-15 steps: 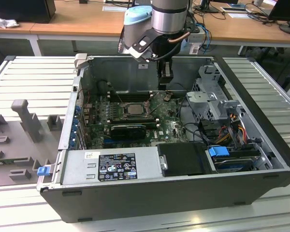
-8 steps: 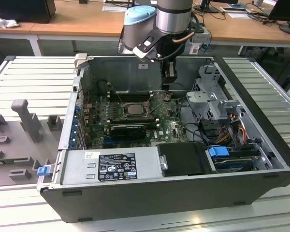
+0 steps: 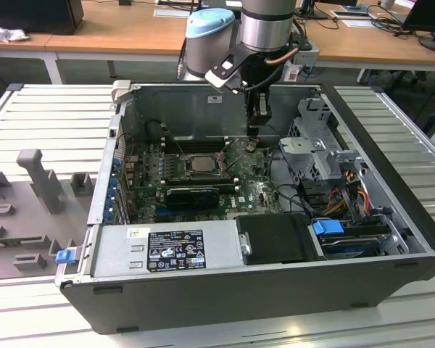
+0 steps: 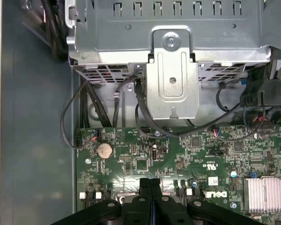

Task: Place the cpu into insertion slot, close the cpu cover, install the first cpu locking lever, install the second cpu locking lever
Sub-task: 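Close the cpu cover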

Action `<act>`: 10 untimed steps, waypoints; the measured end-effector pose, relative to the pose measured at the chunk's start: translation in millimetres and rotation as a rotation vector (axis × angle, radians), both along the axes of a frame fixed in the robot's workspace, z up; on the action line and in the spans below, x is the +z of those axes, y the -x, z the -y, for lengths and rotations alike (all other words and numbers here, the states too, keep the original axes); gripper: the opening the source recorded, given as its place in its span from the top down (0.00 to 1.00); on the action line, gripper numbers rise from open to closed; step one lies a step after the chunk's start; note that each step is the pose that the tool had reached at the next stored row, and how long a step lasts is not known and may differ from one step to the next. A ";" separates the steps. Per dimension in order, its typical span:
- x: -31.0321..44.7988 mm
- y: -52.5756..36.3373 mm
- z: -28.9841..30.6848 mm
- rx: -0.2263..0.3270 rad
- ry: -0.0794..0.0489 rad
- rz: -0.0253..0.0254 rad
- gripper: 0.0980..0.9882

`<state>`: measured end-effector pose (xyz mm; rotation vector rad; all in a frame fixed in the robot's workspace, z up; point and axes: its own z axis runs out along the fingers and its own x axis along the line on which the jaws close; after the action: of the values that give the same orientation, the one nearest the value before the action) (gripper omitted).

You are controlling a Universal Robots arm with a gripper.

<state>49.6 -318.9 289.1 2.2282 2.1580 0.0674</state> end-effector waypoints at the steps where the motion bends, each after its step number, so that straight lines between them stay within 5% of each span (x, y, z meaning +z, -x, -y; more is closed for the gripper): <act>1: 0.0 -1.9 0.1 0.000 0.000 -0.0003 0.99; 10: 0.0 -16.0 0.3 0.000 0.000 -0.0012 0.99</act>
<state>65.6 -319.1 289.1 2.2291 2.1582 0.0660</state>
